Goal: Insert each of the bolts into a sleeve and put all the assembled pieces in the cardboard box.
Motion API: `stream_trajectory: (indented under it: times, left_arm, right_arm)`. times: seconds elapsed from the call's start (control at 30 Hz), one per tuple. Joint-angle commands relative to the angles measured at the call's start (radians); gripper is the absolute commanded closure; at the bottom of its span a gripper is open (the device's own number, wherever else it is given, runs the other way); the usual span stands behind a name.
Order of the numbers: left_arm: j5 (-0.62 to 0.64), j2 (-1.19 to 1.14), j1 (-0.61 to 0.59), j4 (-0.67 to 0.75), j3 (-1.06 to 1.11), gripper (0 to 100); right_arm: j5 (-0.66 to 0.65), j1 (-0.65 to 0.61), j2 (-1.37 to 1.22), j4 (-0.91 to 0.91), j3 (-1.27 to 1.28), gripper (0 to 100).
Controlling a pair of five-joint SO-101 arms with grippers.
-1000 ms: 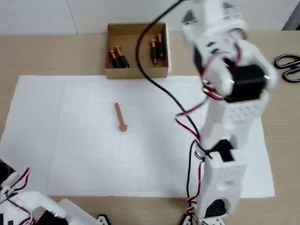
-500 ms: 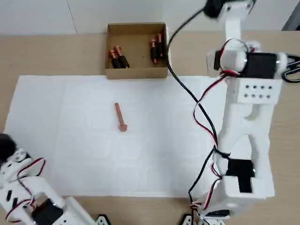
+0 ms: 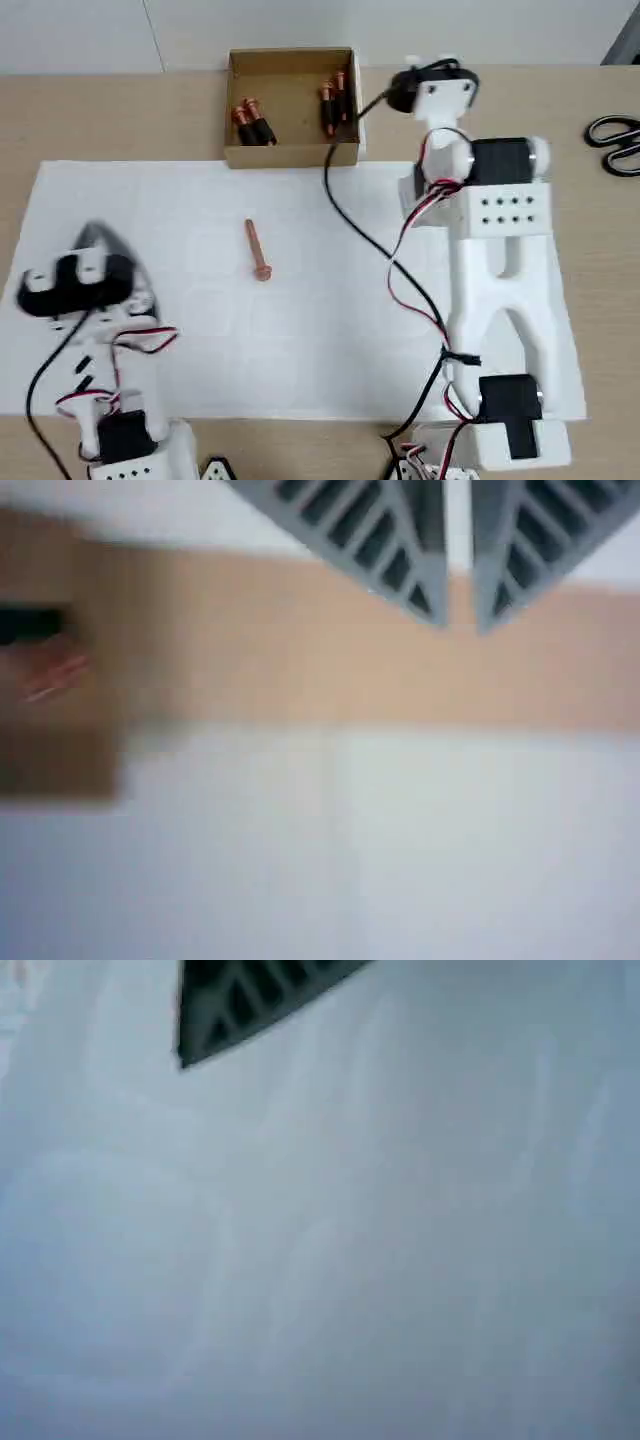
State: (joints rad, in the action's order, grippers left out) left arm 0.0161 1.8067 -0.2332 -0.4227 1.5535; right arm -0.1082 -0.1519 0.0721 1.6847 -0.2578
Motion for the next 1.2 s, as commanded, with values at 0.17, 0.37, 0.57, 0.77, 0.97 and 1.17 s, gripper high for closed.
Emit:
stream_trajectory:
  times: [0.17, 0.37, 0.57, 0.77, 0.97, 1.17]
  left_arm:
    - [0.417, -0.069, 0.118, -0.275, -0.271, 99]
    - [0.400, -0.402, 0.207, -0.582, -0.570, 99]
    - [0.310, -0.844, 0.235, -0.848, -0.943, 99]
    - [0.310, -1.214, 0.239, -1.155, -1.328, 99]
    - [0.310, -1.465, 0.235, -1.286, -1.592, 99]
    - [0.236, -1.548, 0.247, -1.295, -1.653, 99]
  right_arm:
    - [0.221, -0.018, 0.050, -0.005, 0.052, 77.9]
    - [0.255, 0.081, 0.050, -0.073, 0.216, 77.9]
    - [0.195, 0.188, 0.097, -0.400, 0.434, 77.9]
    - [0.114, 0.127, 0.401, -0.713, 0.876, 77.9]
    - [0.114, 0.101, 0.871, -0.943, 1.321, 77.9]
    - [0.107, 0.117, 1.316, -1.013, 1.683, 77.9]
